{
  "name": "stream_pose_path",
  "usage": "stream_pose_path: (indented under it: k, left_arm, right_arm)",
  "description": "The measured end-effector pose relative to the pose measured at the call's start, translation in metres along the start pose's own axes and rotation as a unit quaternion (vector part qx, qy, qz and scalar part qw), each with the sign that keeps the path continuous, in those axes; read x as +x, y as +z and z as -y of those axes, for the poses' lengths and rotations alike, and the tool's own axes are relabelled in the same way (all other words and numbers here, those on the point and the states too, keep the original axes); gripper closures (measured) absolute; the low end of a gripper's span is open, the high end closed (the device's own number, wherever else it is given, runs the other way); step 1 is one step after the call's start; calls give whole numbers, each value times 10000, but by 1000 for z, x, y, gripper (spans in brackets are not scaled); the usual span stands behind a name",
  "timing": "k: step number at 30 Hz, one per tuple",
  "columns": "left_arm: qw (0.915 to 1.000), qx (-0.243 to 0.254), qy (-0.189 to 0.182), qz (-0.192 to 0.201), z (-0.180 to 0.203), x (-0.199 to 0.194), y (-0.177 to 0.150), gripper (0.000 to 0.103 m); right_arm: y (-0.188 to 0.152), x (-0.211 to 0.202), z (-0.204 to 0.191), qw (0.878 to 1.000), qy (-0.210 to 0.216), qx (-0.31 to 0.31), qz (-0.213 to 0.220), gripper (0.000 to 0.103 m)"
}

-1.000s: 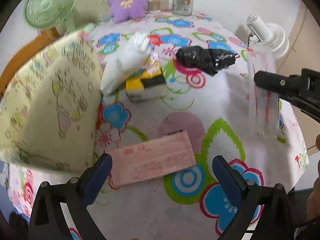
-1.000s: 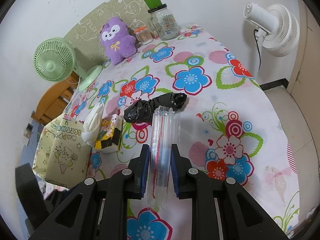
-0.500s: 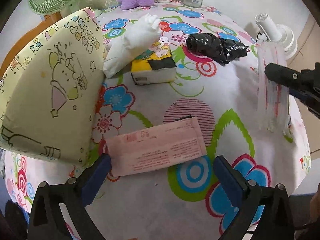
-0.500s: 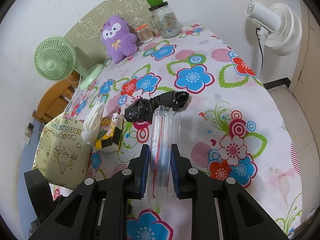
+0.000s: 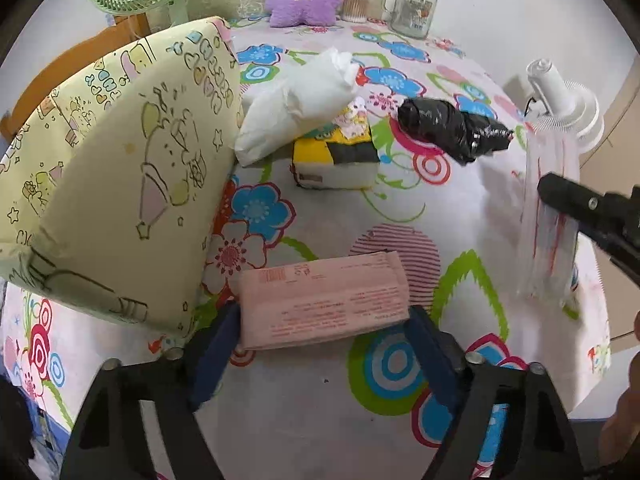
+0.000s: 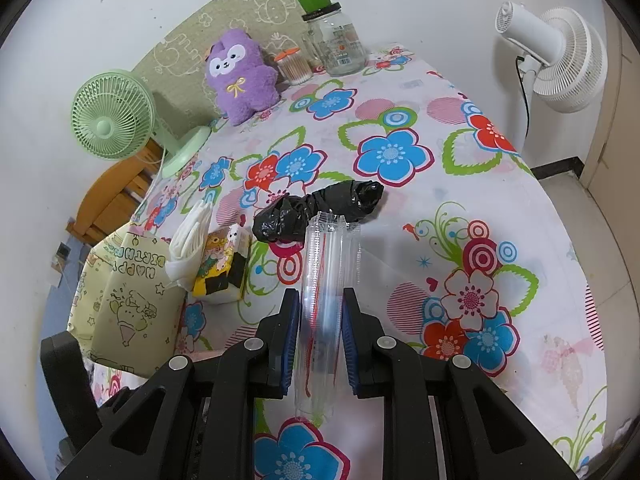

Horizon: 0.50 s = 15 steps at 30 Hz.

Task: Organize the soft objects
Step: 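Carry the pink package with the left gripper while the right carries the tube toward the yellow box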

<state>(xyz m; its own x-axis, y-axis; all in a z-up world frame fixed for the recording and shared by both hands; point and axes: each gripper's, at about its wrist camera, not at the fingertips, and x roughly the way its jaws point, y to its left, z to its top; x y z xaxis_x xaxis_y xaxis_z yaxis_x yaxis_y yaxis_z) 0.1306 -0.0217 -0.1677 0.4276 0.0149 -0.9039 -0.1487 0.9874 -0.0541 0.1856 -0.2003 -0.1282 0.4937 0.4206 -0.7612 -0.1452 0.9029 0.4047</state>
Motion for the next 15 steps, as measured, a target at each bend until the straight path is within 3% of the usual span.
stream_pose_path:
  k: [8, 15]
  left_arm:
    - [9994, 34, -342, -12, 2, -7, -2, 24]
    - [9990, 93, -357, 238, 5, -23, 1, 24]
  right_arm:
    - [0, -1, -2, 10000, -1, -38, 17, 80]
    - [1, -8, -10, 9998, 63, -138, 104, 80]
